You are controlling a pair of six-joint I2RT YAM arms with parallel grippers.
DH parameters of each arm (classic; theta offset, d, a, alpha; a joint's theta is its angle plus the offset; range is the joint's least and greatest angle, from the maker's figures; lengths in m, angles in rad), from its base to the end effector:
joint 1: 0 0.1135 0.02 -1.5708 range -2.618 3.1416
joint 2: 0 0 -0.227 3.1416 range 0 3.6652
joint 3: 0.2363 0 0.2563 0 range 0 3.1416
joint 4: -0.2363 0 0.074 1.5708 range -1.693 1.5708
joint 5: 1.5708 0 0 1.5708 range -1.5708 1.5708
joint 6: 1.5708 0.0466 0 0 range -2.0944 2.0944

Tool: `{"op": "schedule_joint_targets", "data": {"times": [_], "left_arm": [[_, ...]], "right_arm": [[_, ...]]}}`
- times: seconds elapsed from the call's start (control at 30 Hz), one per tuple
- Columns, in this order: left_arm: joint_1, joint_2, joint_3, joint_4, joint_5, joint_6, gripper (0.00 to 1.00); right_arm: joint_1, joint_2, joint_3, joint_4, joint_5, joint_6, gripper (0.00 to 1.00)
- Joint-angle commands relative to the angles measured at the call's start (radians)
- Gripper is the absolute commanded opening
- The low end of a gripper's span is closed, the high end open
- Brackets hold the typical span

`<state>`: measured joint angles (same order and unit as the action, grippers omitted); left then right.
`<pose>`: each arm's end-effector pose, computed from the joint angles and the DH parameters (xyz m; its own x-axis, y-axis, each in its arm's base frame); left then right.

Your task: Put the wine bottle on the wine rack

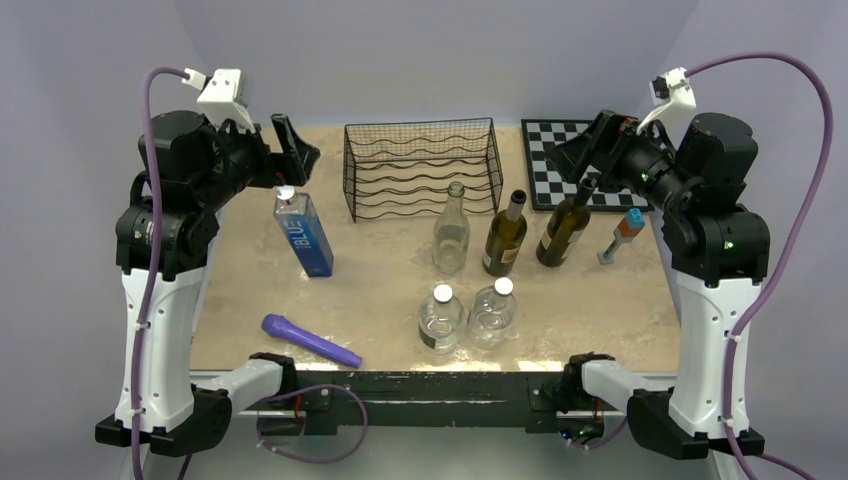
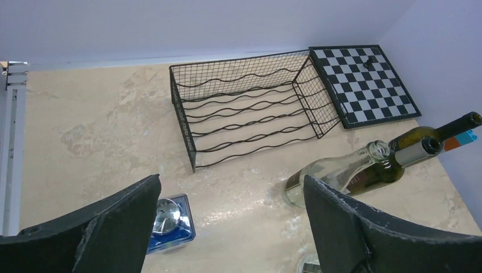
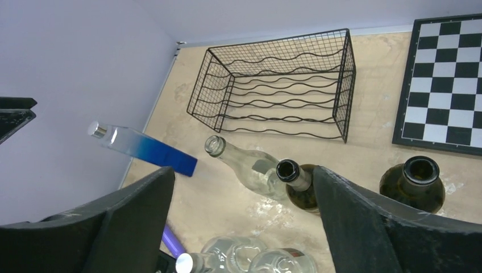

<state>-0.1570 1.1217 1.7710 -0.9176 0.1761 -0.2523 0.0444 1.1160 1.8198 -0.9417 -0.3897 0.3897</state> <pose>0.1955 -0.0392 0.4847 -0.3336 -0.1960 -0.9221 0.2453 0.9264 -0.2857 0.1843 0.0259 0.4968 -0.3735 0.3352 -0.8650 -0.2897 0.8436 0.4520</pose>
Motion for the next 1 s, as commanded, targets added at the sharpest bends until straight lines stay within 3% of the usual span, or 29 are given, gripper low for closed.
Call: {"op": "schedule_joint_targets", "data": {"times": [0.0,0.13,0.27,0.57,0.7,0.87,0.97], "left_arm": [[0.007,-0.007,-0.011,0.012,-0.015,-0.025,0.99],[0.012,-0.020,-0.030,-0.007,0.027,-0.016,0.99],[0.023,-0.053,-0.074,-0.019,-0.028,-0.012,0.99],[0.057,-0.094,-0.177,-0.120,-0.405,-0.021,0.99],[0.063,-0.119,-0.310,-0.055,-0.368,0.002,0.99],[0.062,-0.123,-0.487,0.130,-0.185,0.039,0.99],[0.062,-0.109,-0.540,0.171,-0.181,0.065,0.99]], "right_arm": [[-0.003,-0.014,0.012,0.015,-0.059,-0.033,0.98],[-0.003,-0.017,0.009,0.004,-0.106,-0.052,0.98],[-0.002,-0.021,-0.001,0.004,-0.136,-0.060,0.98],[0.001,-0.032,-0.040,0.047,-0.193,-0.031,0.98],[0.002,-0.034,-0.062,0.062,-0.207,-0.015,0.98],[0.007,-0.033,-0.076,0.078,-0.216,-0.003,0.98],[0.006,-0.038,-0.076,0.073,-0.211,-0.011,0.98]]}}
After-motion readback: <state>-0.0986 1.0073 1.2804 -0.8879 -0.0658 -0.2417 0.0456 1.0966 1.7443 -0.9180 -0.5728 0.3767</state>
